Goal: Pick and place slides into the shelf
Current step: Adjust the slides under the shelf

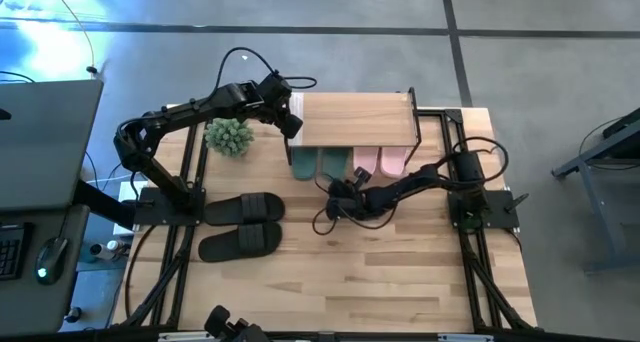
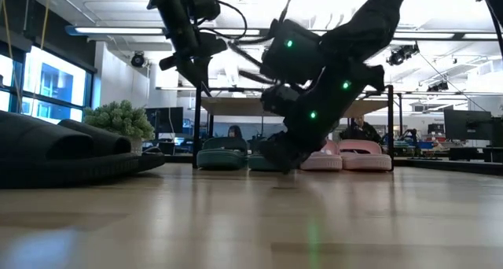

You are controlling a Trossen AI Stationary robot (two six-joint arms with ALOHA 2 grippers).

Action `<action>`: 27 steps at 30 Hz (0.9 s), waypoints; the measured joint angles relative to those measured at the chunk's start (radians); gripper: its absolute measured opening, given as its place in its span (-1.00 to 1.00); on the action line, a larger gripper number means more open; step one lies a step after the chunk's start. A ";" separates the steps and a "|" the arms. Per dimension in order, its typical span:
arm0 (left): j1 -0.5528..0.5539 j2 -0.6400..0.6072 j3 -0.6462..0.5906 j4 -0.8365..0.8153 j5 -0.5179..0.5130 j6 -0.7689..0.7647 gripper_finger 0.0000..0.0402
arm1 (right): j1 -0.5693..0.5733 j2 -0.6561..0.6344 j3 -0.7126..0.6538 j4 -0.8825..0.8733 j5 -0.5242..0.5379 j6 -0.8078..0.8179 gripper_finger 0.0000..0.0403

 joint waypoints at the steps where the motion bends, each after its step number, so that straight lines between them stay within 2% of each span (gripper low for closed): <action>1: 0.000 0.000 0.000 0.000 0.000 0.000 -0.67 | 0.011 -0.006 0.000 0.002 0.005 -0.005 -1.00; 5: 0.000 0.000 0.000 0.002 0.000 0.000 -0.67 | 0.051 -0.040 0.000 0.025 -0.004 -0.012 -1.00; 12: 0.000 0.000 0.000 0.004 0.000 0.000 -0.67 | 0.033 -0.046 0.001 0.382 -0.200 -0.243 -1.00; 18: 0.000 0.000 0.000 0.005 0.000 -0.003 -0.67 | -0.046 -0.044 0.000 0.381 -0.303 -0.250 -1.00; 23: 0.000 0.000 0.000 0.005 0.000 -0.003 -0.67 | -0.066 -0.020 0.001 0.476 -0.380 -0.296 -1.00; 27: 0.000 0.000 0.000 0.005 0.000 -0.003 -0.67 | -0.075 0.012 0.038 0.480 -0.407 -0.306 -1.00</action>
